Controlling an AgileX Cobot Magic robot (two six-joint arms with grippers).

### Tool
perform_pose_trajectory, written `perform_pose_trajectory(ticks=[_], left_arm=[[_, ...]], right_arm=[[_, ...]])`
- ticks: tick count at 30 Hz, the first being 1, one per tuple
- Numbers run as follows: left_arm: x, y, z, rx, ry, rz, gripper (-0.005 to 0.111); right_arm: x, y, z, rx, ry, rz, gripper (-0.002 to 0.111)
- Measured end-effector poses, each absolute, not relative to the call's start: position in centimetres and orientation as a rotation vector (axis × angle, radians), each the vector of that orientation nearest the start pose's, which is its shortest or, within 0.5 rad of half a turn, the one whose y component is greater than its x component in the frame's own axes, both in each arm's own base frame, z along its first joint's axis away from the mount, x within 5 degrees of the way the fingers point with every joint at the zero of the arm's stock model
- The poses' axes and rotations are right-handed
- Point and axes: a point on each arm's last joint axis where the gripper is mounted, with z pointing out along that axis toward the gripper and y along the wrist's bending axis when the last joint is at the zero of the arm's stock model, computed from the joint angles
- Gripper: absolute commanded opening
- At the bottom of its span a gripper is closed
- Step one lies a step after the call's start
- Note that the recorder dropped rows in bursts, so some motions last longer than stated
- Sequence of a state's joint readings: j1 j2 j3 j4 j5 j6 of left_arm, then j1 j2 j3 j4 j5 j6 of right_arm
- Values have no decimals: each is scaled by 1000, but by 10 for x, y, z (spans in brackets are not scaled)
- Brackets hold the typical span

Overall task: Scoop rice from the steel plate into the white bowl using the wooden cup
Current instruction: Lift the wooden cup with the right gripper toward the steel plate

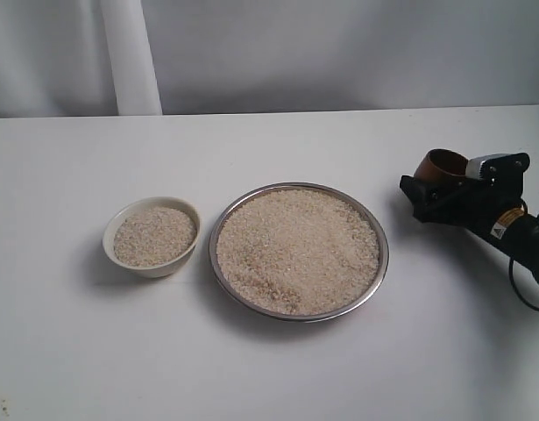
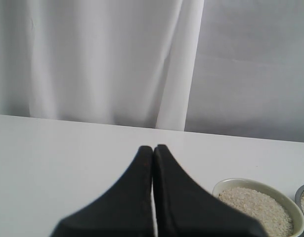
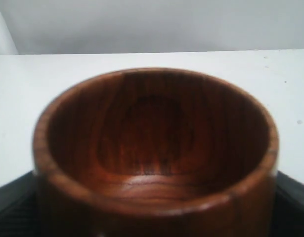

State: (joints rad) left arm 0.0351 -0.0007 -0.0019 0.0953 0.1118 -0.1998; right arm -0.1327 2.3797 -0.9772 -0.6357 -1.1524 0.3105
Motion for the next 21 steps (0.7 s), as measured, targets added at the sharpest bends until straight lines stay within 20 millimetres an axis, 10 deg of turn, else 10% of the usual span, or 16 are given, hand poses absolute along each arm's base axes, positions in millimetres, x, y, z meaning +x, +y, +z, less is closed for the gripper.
perform_pose_trajectory(ticks=[7,21], left_arm=[[56,3,204,-120,1588,-46,0],[56,3,204,-121,1588,-48,0]], right_arm=[[395,0,54,-332,1744,439,13],[388,55,184,-737,1738,114,0]])
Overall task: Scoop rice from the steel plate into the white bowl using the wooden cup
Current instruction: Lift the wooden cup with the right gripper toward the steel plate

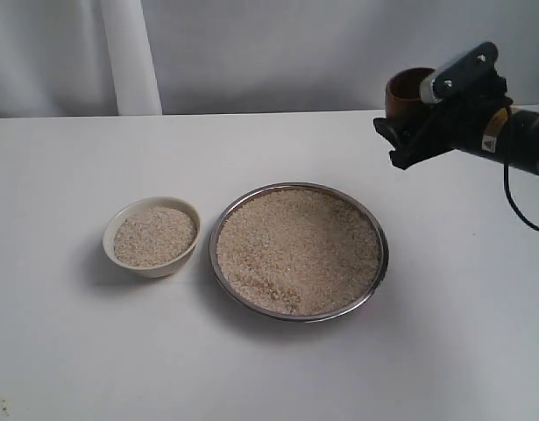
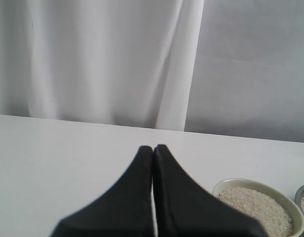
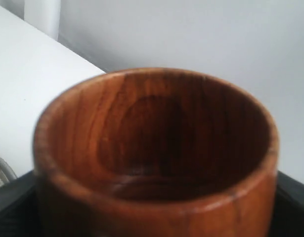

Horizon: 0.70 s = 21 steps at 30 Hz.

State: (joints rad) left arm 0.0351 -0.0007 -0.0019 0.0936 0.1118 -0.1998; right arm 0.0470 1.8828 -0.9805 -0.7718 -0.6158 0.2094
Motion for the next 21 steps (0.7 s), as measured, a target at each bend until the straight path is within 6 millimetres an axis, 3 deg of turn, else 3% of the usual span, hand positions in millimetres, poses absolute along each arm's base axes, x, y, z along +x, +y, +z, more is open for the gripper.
perform_pose_trajectory(ticks=[6,11,16,21], left_arm=[[56,3,204,-121,1588,-48,0],[56,3,204,-121,1588,-48,0],[56,3,204,-121,1588,-48,0],[56,3,204,-121,1588,-48,0]], right_arm=[[381,85,236,-889,1820,-148,0],[373,118,268,-1097,1816,-445,0],[359,155,287,-1344,1740,-712,0],[347,180,288,-1582,1654,-888,0]])
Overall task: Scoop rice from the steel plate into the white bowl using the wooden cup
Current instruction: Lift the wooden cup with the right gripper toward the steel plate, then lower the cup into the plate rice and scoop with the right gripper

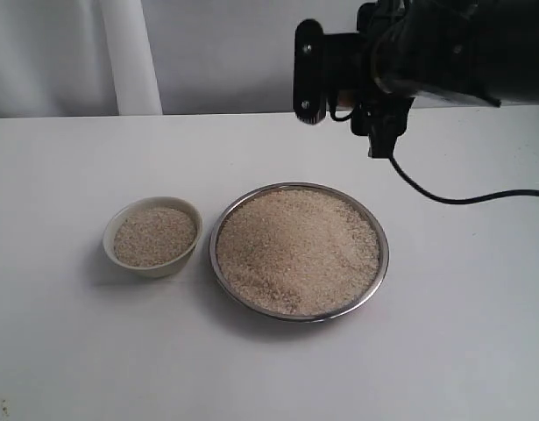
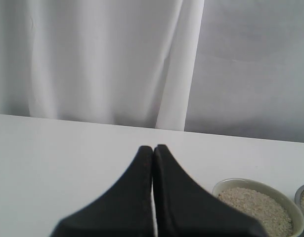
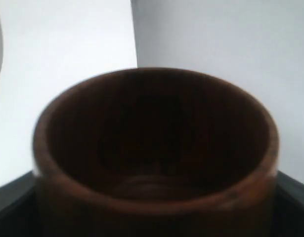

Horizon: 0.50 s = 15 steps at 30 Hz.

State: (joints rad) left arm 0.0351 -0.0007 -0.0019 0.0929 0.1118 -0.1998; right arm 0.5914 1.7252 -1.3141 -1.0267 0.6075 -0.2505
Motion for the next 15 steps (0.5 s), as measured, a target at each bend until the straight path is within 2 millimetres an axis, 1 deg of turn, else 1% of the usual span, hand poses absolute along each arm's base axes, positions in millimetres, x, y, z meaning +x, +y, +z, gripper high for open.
perform_pose_trajectory(ticks=[2,5,6,7,8,11,12,15], left_arm=[[56,3,204,-121,1588,-48,0],[56,3,204,-121,1588,-48,0],[56,3,204,-121,1588,-48,0],[56,3,204,-121,1588,-48,0],[56,3,204,-121,1588,-48,0],[56,3,204,-121,1588,-48,0],[56,3,204,-121,1588,-48,0],[56,3,204,-121,1588,-48,0]], right_arm=[[346,185,281,-1671,1634,-947,0],[347,191,265,-1817,1594,-1048,0],[350,194,251,-1901,1573,-1127,0],[351,197,243,-1938,1563,-1158,0],[352,201,229,-2007,1533,-1238,0],[354,208,212,-2097,1470,-1351,0],[354,211,202,-2158,1426,-1423,0],[351,218,190,-2227,1372,-1492,0]])
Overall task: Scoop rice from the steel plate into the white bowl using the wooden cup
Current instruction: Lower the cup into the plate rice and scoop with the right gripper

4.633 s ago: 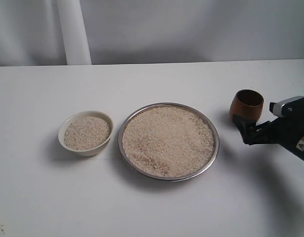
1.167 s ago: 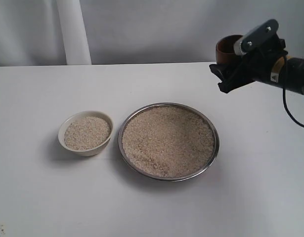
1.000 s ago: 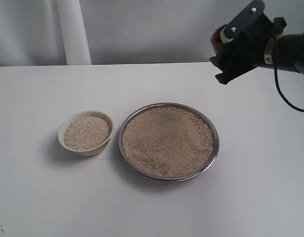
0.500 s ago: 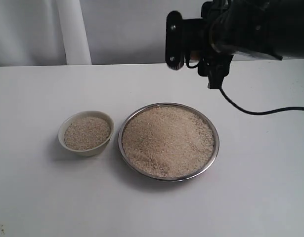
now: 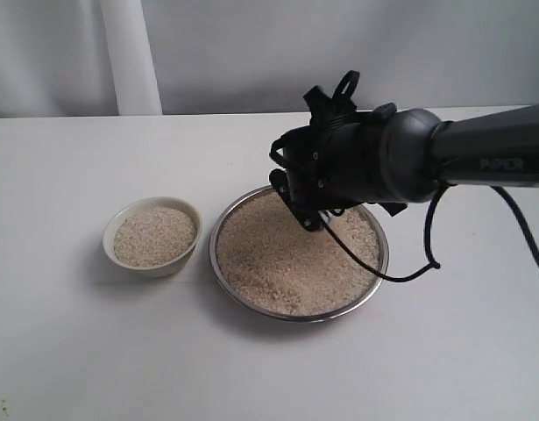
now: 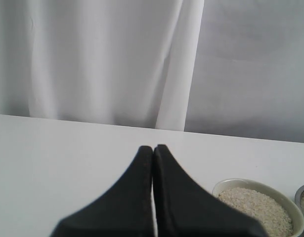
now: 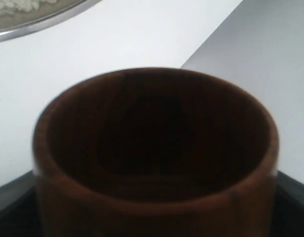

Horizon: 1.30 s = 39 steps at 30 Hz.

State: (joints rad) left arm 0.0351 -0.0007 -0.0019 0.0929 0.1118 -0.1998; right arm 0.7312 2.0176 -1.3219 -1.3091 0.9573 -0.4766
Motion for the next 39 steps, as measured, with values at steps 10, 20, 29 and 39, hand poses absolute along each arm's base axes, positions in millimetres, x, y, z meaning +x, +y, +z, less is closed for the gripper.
perform_pose_trajectory(ticks=[10,20,29,39], left_arm=[[56,3,204,-121,1588,-48,0],[56,3,204,-121,1588,-48,0],[56,3,204,-121,1588,-48,0],[56,3,204,-121,1588,-48,0]], right_arm=[[346,228,154,-2321,1416,-1445,0],[342,233,127,-2355,1519,-1265,0],[342,236,118,-2357,1541,-1214,0],[339,242,112,-2311,1605,-1067,0]])
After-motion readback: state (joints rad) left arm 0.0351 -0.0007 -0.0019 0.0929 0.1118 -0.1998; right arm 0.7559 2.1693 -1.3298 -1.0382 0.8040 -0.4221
